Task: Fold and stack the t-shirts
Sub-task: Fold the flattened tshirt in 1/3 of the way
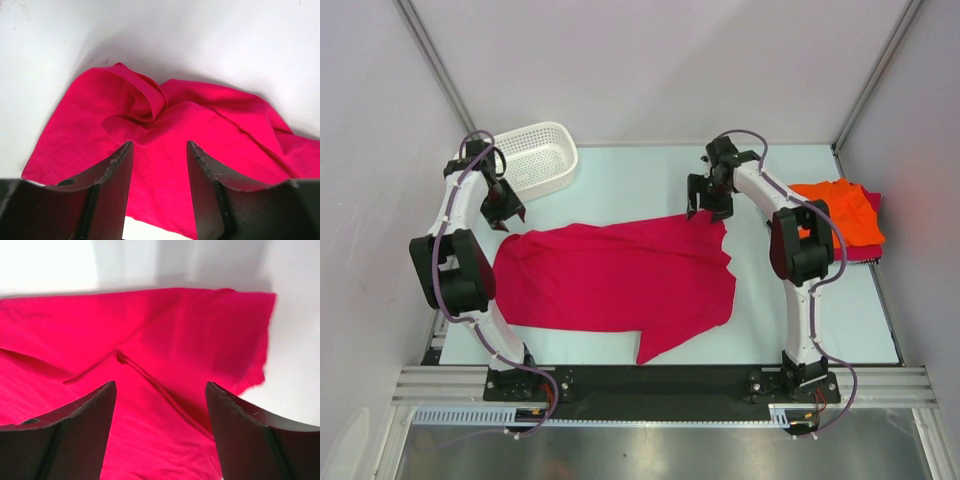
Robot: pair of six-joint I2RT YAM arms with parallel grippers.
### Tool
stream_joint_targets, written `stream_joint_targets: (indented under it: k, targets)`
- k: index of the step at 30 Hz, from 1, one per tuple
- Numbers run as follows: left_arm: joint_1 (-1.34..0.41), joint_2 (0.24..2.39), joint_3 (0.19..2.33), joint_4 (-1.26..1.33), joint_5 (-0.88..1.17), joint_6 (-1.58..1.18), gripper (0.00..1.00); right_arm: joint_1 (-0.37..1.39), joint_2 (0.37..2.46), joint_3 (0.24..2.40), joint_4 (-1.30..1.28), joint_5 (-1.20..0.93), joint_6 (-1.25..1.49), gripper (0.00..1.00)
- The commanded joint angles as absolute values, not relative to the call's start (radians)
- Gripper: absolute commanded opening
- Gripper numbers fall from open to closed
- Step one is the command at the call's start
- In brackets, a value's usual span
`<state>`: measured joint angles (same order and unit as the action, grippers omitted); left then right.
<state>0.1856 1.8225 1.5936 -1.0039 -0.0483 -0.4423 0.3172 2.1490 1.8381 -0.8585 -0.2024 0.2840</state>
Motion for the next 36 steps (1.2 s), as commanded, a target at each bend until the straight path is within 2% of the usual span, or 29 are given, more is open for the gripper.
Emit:
stream_joint_targets:
  k: [1,3,11,14,15,18,19,20,36]
  targets:
    - [0.181,1.766,1.597,-0.997,-0.041,-0.422,0.52,0.33,2.204,1.902,-0.867,-0.244,0.249,0.72]
    - [0.183,1.758,1.589,-0.997,-0.038,-0.42,0.52,0.33,2.214,1.91,-0.871,-0.248,0.245,0.7]
    - [0.183,1.749,1.56,-0.991,-0.043,-0.417,0.52,0.331,2.238,1.899,-0.888,-0.259,0.232,0.46]
    - [0.181,1.743,1.552,-0.988,-0.041,-0.414,0.51,0.334,2.267,1.93,-0.946,-0.296,0.216,0.25]
    - [0.183,1.74,1.548,-0.988,-0.04,-0.414,0.5,0.337,2.27,1.943,-0.962,-0.302,0.203,0.13]
    - [0.183,1.727,1.537,-0.985,-0.04,-0.411,0.18,0.345,2.283,1.945,-1.021,-0.299,0.177,0.01]
    - [0.183,1.724,1.534,-0.983,-0.043,-0.411,0.01,0.345,2.29,1.941,-1.052,-0.298,0.169,0.0]
    - [0.183,1.723,1.531,-0.982,-0.043,-0.411,0.0,0.347,2.293,1.937,-1.067,-0.299,0.164,0.0]
    - [0.17,1.733,1.496,-0.956,-0.02,-0.413,0.0,0.436,2.218,1.79,-1.219,-0.437,0.132,0.0]
